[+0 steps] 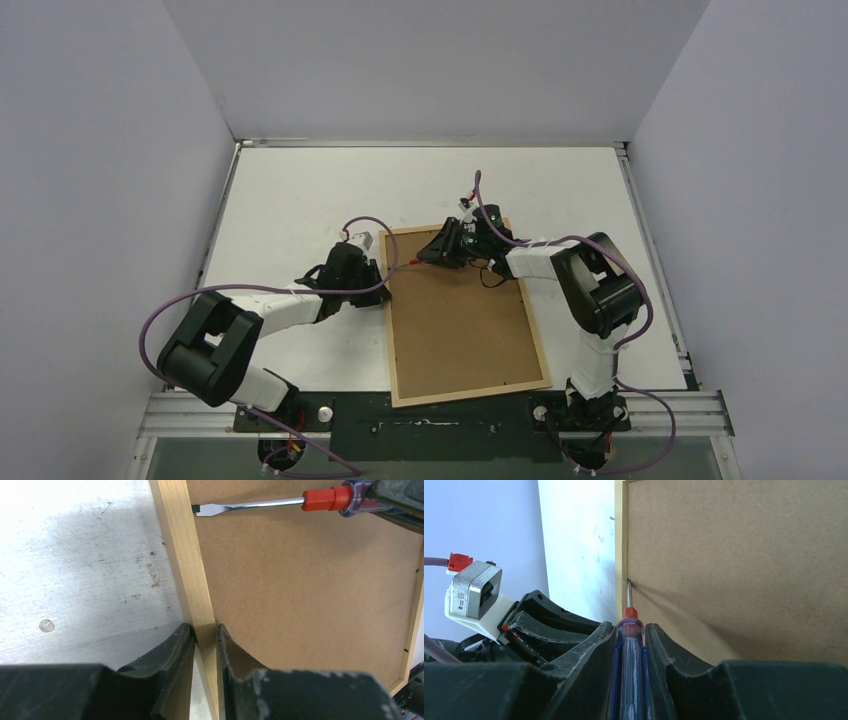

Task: Take the photo out of the frame
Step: Release the photo frame item from the photo frame.

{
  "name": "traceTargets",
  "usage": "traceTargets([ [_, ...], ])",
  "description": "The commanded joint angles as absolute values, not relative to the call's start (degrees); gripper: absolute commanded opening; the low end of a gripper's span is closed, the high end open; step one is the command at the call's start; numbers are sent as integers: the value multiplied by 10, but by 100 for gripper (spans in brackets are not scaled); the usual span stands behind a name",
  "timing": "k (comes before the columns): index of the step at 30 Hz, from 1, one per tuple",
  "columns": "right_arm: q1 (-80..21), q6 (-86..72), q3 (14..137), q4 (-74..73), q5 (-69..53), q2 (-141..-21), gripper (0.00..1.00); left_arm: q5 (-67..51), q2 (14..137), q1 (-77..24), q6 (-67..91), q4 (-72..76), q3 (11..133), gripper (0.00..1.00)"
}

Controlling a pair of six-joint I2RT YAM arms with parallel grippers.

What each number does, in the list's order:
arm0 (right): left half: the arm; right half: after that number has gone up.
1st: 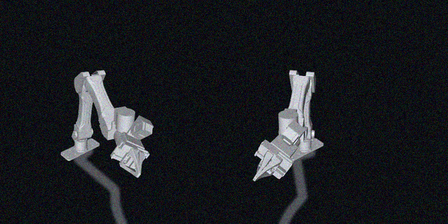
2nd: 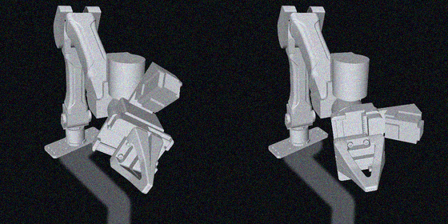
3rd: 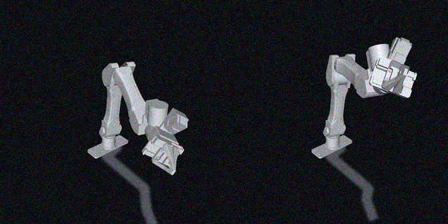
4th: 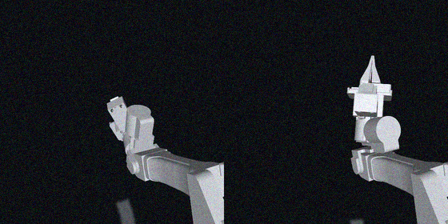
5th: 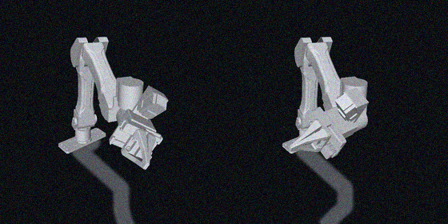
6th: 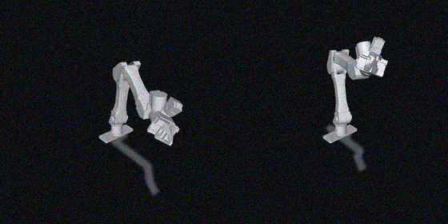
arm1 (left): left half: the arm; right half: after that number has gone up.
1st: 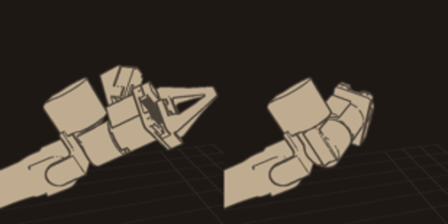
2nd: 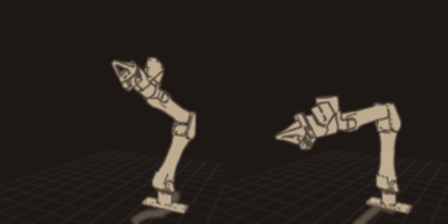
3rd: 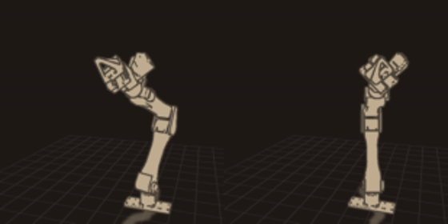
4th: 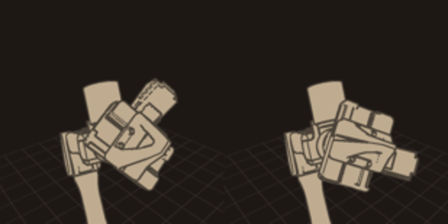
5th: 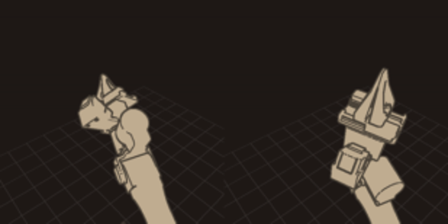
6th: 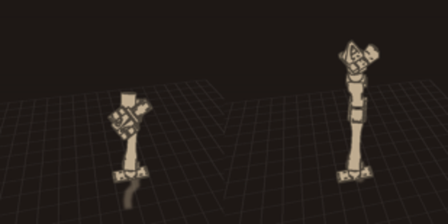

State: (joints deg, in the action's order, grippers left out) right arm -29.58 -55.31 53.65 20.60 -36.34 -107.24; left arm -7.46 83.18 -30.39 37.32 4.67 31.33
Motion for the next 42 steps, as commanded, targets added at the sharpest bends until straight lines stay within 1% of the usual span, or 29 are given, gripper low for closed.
traceTargets([
  [1, -297, -567, 523, 281, -375, -1098, 0, -132, 864, -315, 353, -12, 308, 0],
  [23, -292, -546, 539, 271, -404, -1117, 0, -147, 877, -314, 340, -9, 312, 0],
  [32, -297, -479, 577, 167, -386, -1102, 0, -142, 869, -314, 335, -18, 310, 0],
  [42, -325, -440, 602, 108, -347, -1091, 0, -142, 866, -311, 327, -27, 318, 0],
])
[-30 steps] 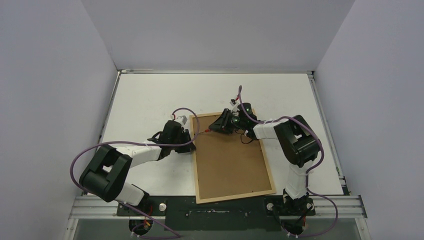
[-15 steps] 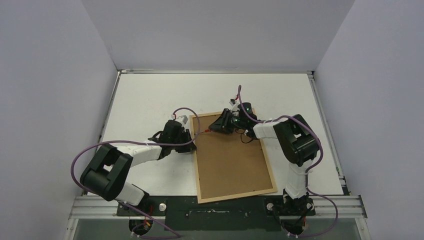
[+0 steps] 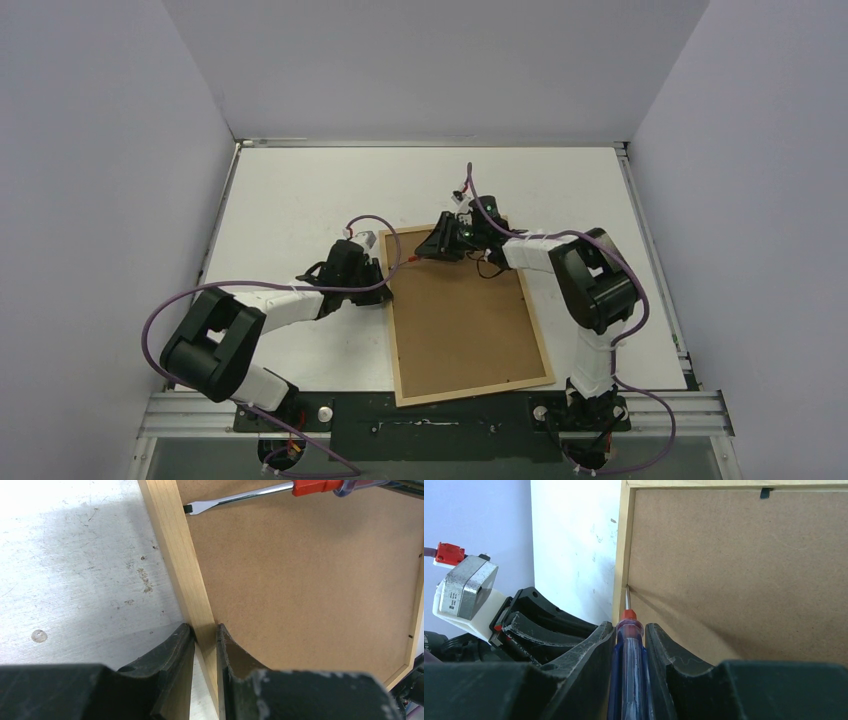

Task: Take the photo out of the frame
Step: Release the photo frame item from the photo frame.

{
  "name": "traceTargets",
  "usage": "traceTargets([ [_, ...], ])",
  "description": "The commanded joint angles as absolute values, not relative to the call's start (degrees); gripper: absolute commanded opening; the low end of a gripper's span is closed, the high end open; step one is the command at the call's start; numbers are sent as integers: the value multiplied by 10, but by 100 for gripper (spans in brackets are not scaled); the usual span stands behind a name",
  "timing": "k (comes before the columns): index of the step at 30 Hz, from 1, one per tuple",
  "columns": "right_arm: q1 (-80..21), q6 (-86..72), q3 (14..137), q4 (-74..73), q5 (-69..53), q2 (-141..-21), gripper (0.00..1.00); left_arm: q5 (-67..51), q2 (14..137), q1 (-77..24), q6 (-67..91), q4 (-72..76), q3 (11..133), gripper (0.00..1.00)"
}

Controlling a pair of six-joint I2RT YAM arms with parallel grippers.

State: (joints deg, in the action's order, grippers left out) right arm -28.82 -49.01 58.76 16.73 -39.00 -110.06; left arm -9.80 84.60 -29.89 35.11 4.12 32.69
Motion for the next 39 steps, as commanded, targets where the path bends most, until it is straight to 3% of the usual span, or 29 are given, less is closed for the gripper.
traceTargets([
  [1, -327, -428, 610, 91, -340, -1087, 0, -142, 866, -311, 327, -27, 317, 0],
  [22, -424, -332, 742, -110, -194, -1063, 0, -127, 846, -309, 327, -22, 304, 0],
  [39, -497, -339, 804, -174, -96, -1063, 0, -109, 827, -308, 337, -15, 287, 0],
])
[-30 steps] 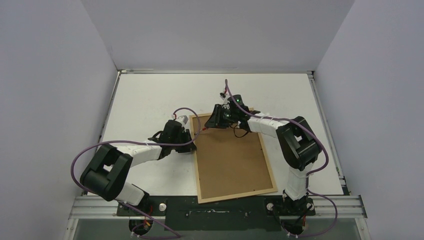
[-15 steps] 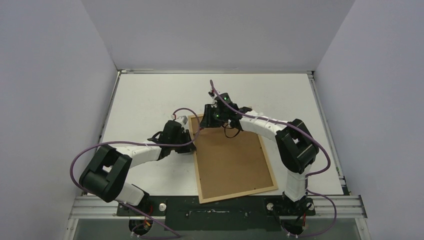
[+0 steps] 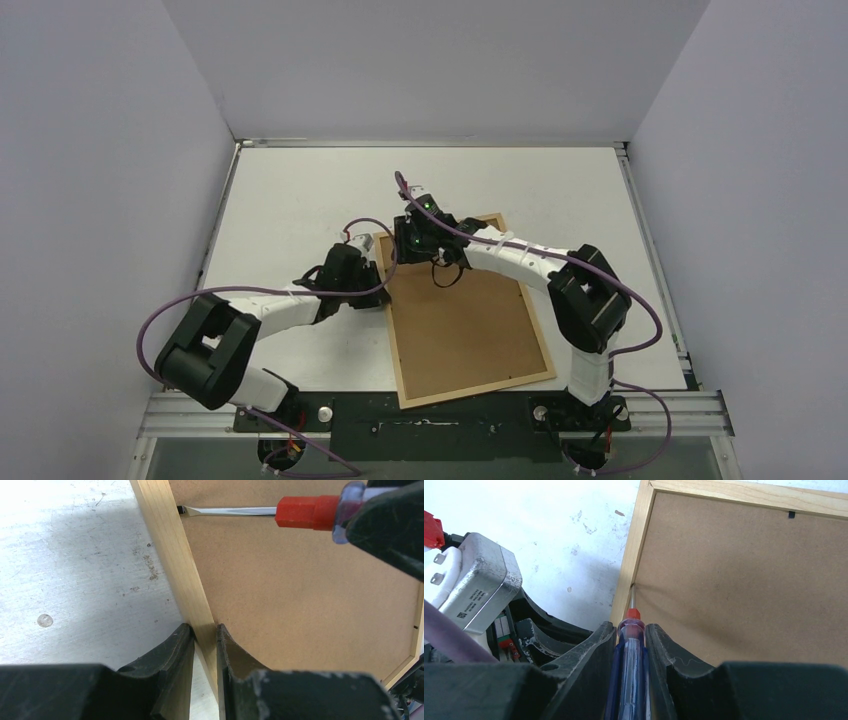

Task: Take the photo out of the frame
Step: Release the photo frame item from the photo frame.

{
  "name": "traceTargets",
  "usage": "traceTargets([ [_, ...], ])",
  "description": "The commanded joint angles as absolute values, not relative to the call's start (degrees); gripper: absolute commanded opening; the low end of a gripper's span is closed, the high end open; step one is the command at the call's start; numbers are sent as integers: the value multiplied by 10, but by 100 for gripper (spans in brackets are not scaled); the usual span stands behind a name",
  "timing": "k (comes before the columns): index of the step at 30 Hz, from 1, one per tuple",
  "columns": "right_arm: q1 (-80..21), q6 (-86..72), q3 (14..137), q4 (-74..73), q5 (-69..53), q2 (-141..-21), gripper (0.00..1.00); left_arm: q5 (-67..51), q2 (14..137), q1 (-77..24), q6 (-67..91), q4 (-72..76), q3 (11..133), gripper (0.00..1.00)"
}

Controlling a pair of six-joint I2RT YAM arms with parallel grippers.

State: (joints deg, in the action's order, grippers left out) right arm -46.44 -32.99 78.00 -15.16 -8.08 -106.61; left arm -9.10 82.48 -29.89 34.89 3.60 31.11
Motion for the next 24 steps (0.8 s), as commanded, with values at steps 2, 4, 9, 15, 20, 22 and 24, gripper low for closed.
traceTargets([
  [2, -505, -338, 809, -184, -76, -1063, 0, -108, 826, -308, 338, -15, 287, 0],
  [4, -517, -333, 815, -197, -45, -1060, 0, -107, 823, -307, 337, -17, 288, 0],
  [9, -534, -325, 833, -210, -39, -1061, 0, -104, 817, -300, 334, -22, 287, 0],
  [15, -538, -319, 848, -221, -40, -1058, 0, -105, 813, -300, 339, -22, 282, 0],
  [20, -516, -312, 832, -211, -58, -1040, 0, -102, 812, -299, 342, -24, 283, 0],
  [22, -479, -334, 804, -169, -120, -1033, 0, -103, 813, -299, 343, -25, 283, 0],
  [24, -440, -366, 772, -118, -180, -1025, 0, -103, 814, -299, 342, -29, 284, 0],
])
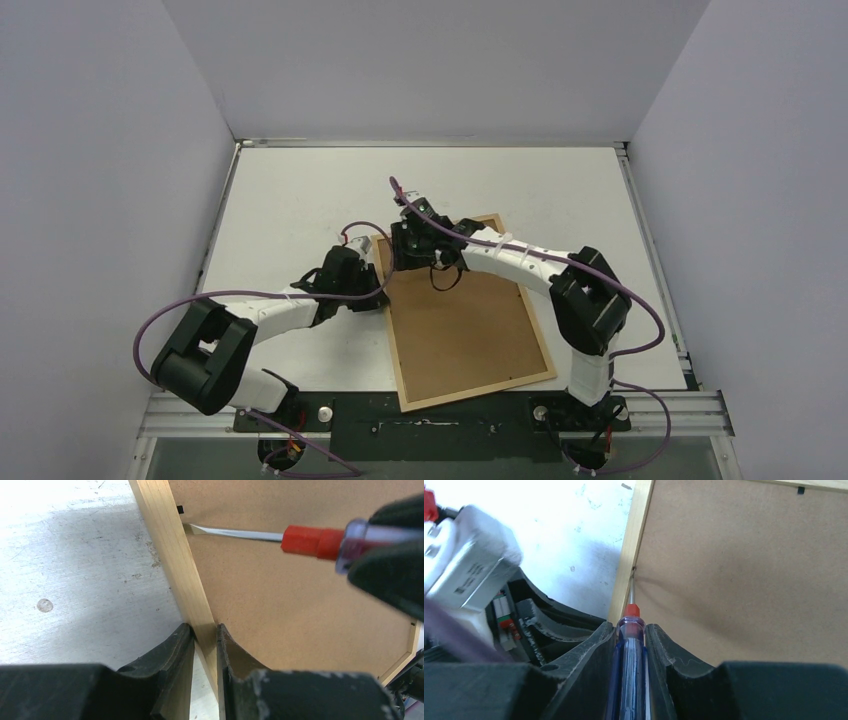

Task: Take the photo out of the frame
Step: Release the photo frame item from the photo frame.

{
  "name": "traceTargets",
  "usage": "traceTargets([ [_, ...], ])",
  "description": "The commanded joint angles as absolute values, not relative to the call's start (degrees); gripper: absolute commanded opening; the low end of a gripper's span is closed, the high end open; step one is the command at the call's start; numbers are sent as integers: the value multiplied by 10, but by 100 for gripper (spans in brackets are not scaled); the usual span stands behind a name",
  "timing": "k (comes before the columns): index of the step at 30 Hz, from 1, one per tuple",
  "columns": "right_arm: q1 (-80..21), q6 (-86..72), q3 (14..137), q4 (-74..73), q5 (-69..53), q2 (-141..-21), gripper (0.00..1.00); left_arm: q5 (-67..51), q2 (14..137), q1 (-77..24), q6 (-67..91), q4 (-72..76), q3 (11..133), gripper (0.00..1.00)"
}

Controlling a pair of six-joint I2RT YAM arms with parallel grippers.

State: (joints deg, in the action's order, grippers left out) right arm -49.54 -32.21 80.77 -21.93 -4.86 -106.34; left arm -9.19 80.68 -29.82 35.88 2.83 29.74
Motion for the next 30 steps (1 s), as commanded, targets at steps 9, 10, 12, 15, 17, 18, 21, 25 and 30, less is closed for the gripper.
traceTargets([
  [9, -386, -412, 711, -34, -236, -1013, 0, -101, 808, -299, 345, -36, 281, 0],
  [10, -385, -417, 706, -26, -241, -1016, 0, -101, 808, -298, 345, -36, 281, 0],
  [12, -385, -430, 695, -6, -251, -1020, 0, -101, 807, -299, 345, -37, 281, 0],
  [15, -385, -441, 685, 20, -262, -1024, 0, -100, 805, -299, 345, -39, 281, 0],
  [17, -384, -441, 680, 22, -265, -1026, 0, -100, 802, -299, 345, -40, 281, 0],
  [18, -383, -440, 679, 23, -268, -1026, 0, -99, 801, -299, 345, -42, 280, 0],
  [21, -375, -440, 671, 24, -273, -1024, 0, -97, 798, -299, 345, -43, 278, 0],
  [25, -360, -437, 667, 22, -277, -1015, 0, -95, 792, -299, 346, -45, 277, 0],
  [30, -347, -435, 661, 20, -280, -1006, 0, -94, 792, -299, 345, -47, 278, 0],
])
